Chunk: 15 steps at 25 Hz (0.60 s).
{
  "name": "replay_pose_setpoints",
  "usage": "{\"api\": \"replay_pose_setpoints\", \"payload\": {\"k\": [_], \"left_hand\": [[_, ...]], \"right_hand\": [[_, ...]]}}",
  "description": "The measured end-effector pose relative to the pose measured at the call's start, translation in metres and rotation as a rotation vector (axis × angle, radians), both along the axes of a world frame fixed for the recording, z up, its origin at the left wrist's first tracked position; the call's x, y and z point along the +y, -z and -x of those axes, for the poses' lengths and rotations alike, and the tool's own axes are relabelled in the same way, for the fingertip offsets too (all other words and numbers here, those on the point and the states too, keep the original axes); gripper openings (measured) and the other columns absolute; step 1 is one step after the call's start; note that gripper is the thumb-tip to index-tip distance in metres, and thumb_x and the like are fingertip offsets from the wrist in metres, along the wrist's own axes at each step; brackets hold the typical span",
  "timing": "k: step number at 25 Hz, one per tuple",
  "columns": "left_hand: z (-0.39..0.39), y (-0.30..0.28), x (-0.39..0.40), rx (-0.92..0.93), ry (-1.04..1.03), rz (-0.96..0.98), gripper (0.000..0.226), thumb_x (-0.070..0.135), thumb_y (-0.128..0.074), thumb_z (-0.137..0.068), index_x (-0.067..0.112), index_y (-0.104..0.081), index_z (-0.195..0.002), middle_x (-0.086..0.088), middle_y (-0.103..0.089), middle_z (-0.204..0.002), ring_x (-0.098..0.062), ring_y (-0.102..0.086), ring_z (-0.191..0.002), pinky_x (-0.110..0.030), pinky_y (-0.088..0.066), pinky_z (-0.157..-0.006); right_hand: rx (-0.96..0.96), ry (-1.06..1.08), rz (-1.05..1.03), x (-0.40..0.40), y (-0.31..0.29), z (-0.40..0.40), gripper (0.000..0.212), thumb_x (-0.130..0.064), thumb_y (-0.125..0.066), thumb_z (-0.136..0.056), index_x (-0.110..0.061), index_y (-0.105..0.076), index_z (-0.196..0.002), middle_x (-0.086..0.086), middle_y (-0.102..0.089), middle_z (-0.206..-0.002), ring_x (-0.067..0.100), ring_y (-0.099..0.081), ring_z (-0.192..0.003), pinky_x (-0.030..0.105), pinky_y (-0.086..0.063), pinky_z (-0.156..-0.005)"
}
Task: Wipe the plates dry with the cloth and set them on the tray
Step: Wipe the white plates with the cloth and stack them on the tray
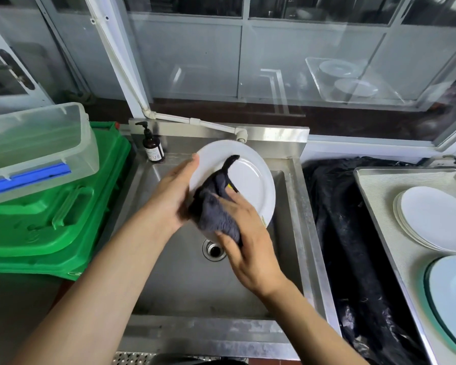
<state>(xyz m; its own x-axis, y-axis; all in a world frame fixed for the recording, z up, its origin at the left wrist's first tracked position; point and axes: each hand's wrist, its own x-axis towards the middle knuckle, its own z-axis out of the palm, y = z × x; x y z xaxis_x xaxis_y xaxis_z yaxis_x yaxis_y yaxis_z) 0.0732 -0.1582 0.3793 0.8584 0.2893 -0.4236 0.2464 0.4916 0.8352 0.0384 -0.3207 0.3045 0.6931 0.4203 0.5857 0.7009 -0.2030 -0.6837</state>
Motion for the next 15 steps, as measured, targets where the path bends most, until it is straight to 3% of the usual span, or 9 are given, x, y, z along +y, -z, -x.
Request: {"api": "replay_pose_setpoints", "payload": {"k": [2,5,7,11,15], "left_hand": [[0.002,0.004,0.003,0.030,-0.012,-0.009,0.019,0.029,-0.065,-0.095,0.017,-0.072,-0.110,-0.011,-0.076,-0.103,-0.025,-0.073,-0.089,-0.035,-0.061,-0.072],[0.006,0.009,0.002,0.055,0.014,-0.013,0.028,0.028,-0.067,-0.094,0.014,-0.071,-0.118,-0.013,-0.077,-0.102,-0.028,-0.075,-0.090,-0.039,-0.061,-0.072],[0.006,0.007,0.002,0.049,0.024,-0.023,0.030,0.030,-0.068,-0.094,0.014,-0.070,-0.119,-0.012,-0.077,-0.103,-0.027,-0.076,-0.089,-0.039,-0.062,-0.072],[0.002,-0.001,0.009,0.074,-0.083,-0.087,0.027,0.031,-0.068,-0.093,0.020,-0.069,-0.118,-0.011,-0.071,-0.123,-0.031,-0.067,-0.112,-0.053,-0.053,-0.099],[0.008,0.001,0.012,0.089,-0.059,-0.096,0.038,0.033,-0.062,-0.097,0.017,-0.063,-0.132,-0.009,-0.070,-0.126,-0.032,-0.065,-0.117,-0.055,-0.050,-0.101]], "right_hand": [[0.008,0.024,0.008,-0.002,0.005,0.000,0.047,-0.038,-0.044,-0.108,-0.020,-0.045,-0.151,-0.012,-0.042,-0.158,0.022,-0.035,-0.151,0.037,-0.028,-0.122],[0.174,0.162,-0.047,-0.003,-0.013,-0.033,0.045,-0.030,-0.048,-0.106,-0.011,-0.052,-0.147,0.002,-0.047,-0.156,0.024,-0.037,-0.150,0.048,-0.032,-0.120],[0.175,0.218,-0.054,-0.006,-0.018,-0.043,0.043,-0.024,-0.053,-0.105,-0.011,-0.052,-0.147,-0.004,-0.044,-0.158,0.020,-0.035,-0.151,0.046,-0.031,-0.121],[0.058,0.088,-0.005,-0.007,0.014,-0.002,0.049,-0.022,-0.055,-0.101,-0.015,-0.048,-0.149,-0.023,-0.035,-0.159,0.017,-0.034,-0.151,0.029,-0.027,-0.121],[0.070,0.132,-0.047,-0.008,0.030,-0.003,0.047,-0.019,-0.054,-0.102,-0.019,-0.048,-0.149,-0.019,-0.039,-0.158,0.019,-0.036,-0.150,0.031,-0.029,-0.121]]}}
